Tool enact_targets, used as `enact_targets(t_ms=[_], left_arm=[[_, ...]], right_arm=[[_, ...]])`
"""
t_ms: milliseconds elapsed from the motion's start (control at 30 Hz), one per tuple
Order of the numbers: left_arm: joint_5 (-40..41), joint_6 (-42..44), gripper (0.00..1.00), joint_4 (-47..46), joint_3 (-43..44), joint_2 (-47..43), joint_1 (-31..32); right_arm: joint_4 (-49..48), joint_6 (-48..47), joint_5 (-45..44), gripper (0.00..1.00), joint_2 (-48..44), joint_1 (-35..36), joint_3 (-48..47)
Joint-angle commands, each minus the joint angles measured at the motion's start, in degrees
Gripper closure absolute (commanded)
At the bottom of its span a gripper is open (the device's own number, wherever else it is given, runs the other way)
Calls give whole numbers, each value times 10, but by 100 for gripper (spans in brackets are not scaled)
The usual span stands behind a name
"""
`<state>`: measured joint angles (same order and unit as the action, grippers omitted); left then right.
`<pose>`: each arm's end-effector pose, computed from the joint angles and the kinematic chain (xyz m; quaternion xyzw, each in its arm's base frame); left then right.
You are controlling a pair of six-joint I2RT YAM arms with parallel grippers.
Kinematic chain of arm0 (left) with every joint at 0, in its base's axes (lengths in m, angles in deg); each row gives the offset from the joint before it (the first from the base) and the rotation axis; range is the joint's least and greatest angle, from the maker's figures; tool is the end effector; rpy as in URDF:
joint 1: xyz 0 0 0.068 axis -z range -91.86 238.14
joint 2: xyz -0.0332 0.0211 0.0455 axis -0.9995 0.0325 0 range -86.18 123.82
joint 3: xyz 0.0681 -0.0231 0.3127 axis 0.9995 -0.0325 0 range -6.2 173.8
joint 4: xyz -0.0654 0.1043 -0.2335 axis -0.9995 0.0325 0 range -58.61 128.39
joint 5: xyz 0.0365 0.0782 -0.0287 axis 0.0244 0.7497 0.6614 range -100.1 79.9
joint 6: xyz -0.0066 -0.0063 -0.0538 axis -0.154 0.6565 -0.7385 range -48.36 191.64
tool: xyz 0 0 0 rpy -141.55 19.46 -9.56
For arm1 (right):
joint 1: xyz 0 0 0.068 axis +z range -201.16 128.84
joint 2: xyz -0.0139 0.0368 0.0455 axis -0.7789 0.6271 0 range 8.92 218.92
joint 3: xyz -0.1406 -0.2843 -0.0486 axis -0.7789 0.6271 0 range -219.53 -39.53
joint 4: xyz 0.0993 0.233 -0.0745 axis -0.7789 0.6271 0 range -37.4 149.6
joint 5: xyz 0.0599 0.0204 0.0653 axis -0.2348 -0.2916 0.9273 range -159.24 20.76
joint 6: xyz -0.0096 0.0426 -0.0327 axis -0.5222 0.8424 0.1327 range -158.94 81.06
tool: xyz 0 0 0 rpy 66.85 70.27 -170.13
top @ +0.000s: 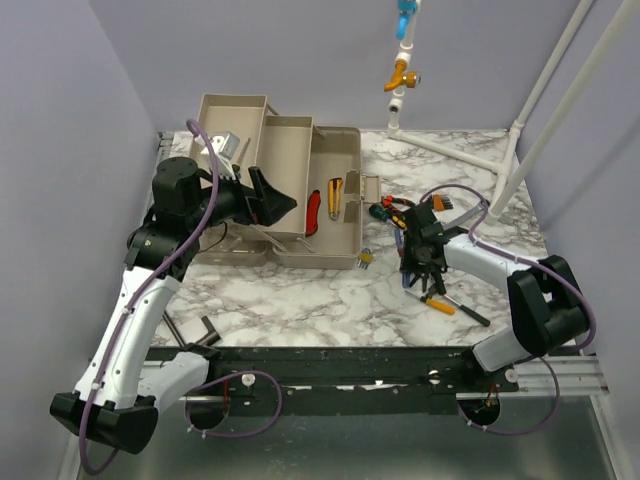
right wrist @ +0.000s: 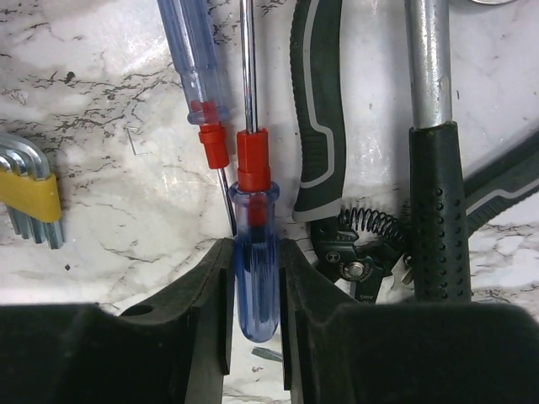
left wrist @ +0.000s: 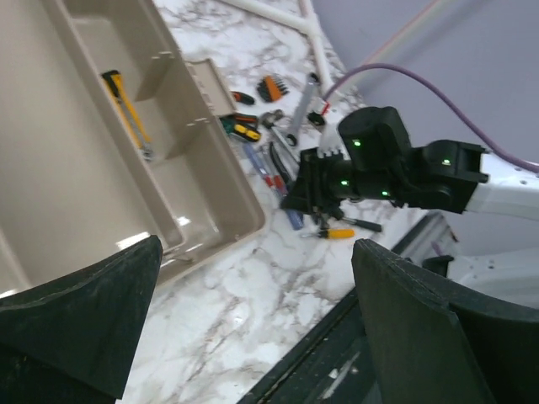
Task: Pack the tool kit
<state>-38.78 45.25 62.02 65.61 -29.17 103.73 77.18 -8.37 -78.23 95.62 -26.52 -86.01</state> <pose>0.1644 -0.0643 0.4687 0.0760 0.7835 -0.3938 0.4746 0.2539 0.1102 0.2126 0.0673 0.9707 0.0330 0.2282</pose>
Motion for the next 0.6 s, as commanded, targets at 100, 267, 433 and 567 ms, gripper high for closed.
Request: enact_targets(t_ms=[100,267,433,567], left_arm=[[-115,-147,4,-224,-120,1,54],[-52,-165,4,-280,-145,27,142],[-17,-187,4,-321,-139,78,194],[-3,-196,6,-346,-125,122,222]], right_arm=[[-12,2,41,99,-73,-2,13],[-33,3,107,99,-196,-1,27],[-74,-10,207,99,-303,-2,39],[-163,3,317,99,-385,-1,68]])
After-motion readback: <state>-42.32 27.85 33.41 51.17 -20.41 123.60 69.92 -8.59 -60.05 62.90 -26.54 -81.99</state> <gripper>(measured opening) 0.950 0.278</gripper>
